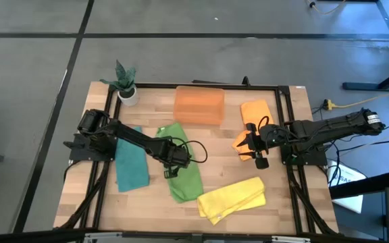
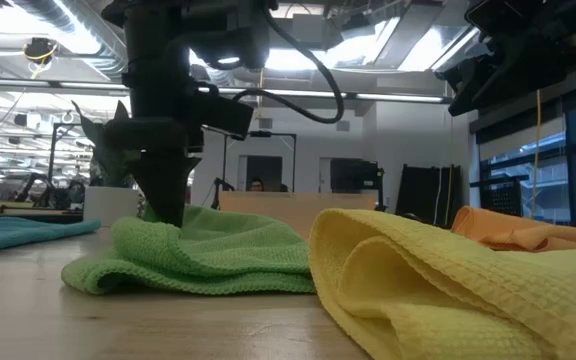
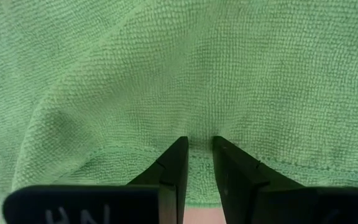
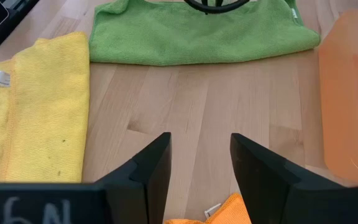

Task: Roll microfiber towels into tight, uniform cylinder then place into a basket
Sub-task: Roll the green microfiber cloth

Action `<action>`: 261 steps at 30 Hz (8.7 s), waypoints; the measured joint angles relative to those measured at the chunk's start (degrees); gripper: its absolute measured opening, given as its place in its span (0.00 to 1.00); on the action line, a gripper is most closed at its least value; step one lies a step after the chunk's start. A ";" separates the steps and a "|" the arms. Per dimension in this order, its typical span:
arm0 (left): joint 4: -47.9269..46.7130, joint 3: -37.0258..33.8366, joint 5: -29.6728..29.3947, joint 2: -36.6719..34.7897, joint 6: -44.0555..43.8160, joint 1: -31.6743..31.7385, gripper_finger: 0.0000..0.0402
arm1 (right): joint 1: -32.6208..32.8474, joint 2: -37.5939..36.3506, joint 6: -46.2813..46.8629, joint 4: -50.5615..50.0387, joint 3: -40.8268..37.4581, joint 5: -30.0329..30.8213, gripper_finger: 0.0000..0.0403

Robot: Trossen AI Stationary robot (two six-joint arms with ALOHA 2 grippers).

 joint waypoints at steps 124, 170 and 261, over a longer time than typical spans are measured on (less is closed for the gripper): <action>12.80 5.05 -6.85 1.60 -21.14 -23.40 0.15 | 6.17 33.20 -19.12 27.11 7.43 -8.60 0.41; 19.63 -1.64 -4.32 5.95 -10.17 -24.47 0.13 | 6.15 33.16 -19.19 26.75 7.45 -8.58 0.41; 15.12 0.11 3.79 2.05 -22.86 -18.99 0.00 | 0.99 61.46 -6.76 29.31 24.59 -22.81 0.01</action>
